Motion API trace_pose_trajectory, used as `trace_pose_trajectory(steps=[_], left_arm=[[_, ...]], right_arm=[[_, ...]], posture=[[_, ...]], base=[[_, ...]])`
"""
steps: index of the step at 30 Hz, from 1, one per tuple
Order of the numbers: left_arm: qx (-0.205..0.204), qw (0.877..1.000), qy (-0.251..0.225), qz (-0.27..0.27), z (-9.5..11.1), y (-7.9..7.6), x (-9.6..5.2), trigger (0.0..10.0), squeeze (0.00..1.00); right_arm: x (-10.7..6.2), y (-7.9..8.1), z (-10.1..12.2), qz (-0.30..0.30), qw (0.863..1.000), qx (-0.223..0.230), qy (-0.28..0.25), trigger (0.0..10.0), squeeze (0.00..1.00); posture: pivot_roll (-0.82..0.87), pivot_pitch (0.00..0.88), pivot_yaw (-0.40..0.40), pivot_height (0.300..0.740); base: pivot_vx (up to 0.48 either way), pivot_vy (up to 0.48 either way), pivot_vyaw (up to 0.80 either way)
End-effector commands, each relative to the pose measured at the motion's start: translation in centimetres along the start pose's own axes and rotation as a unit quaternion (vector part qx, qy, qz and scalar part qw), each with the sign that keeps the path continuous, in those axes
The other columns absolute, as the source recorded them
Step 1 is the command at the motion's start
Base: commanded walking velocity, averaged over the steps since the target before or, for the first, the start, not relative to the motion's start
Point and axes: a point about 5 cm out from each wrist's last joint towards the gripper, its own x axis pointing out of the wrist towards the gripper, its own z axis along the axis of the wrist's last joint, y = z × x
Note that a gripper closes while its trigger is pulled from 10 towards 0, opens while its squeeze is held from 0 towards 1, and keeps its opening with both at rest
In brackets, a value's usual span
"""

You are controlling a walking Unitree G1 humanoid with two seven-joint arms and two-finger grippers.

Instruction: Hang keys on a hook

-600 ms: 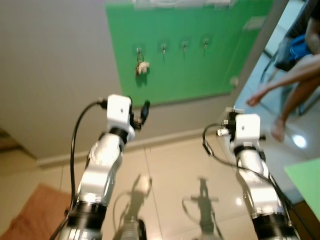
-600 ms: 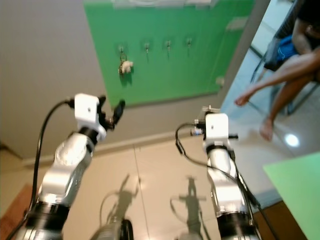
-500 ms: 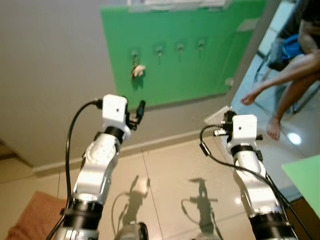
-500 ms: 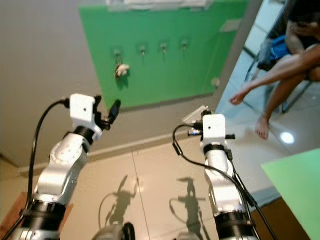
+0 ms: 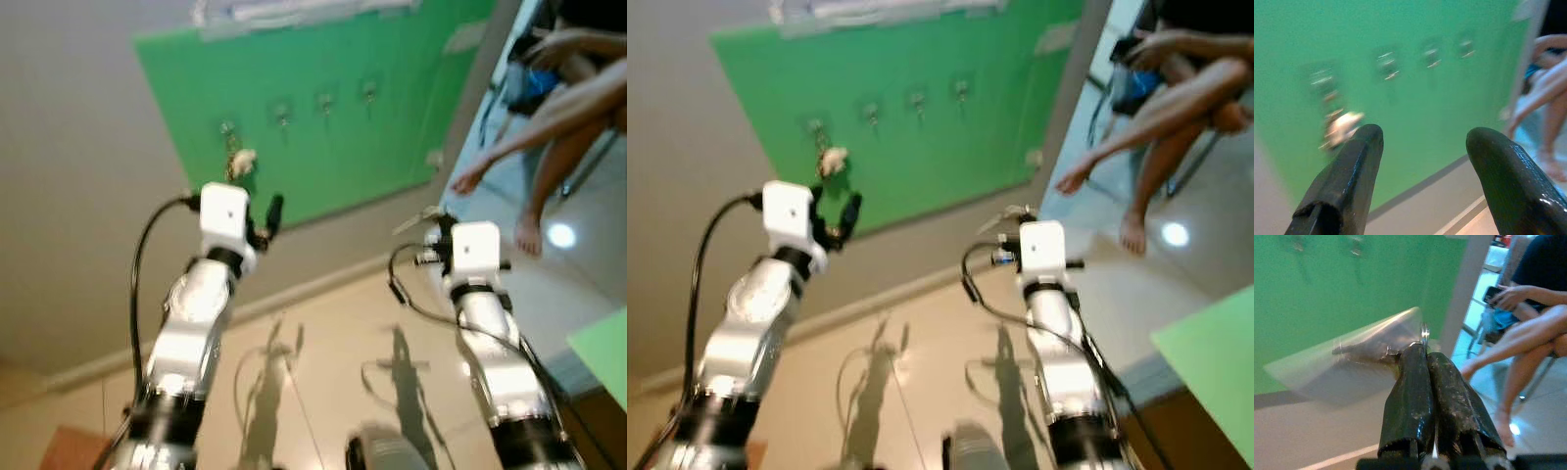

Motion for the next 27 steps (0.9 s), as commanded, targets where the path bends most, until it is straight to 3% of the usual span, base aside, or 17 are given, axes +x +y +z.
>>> trace_pose_trajectory(steps=[1, 8, 14, 27], left_arm=[[0.01, 1.0, 0.004, 0.002, -0.13, 0.32, -0.19, 10.0, 0.0], [0.011, 1.0, 0.004, 0.0, -0.26, 0.15, -0.31, 10.0, 0.0], [0.009, 1.0, 0.003, -0.005, -0.26, -0.03, -0.39, 10.0, 0.0], [0.015, 1.0, 0.003, -0.013, -0.19, -0.09, -0.57, 10.0, 0.0]], right_arm=[[0.23, 0.18, 0.44, 0.004, 1.0, -0.002, -0.008, 0.0, 0.0], [0.08, 0.36, 0.46, 0.008, 1.0, -0.006, -0.009, 0.0, 0.0], [0.05, 0.21, 0.34, 0.009, 1.0, -0.01, -0.007, 0.0, 0.0], [-0.14, 0.45, 0.24, 0.005, 1.0, -0.001, -0.005, 0.0, 0.0]], posture=[[-0.14, 0.124, 0.027, 0.74], [-0.14, 0.124, 0.022, 0.74], [-0.14, 0.125, 0.023, 0.74], [-0.14, 0.14, 0.028, 0.74]], base=[[0.472, 0.0, 0.0], [0.474, 0.0, 0.68], [0.0, 0.0, 0.8], [0.0, -0.446, 0.11]])
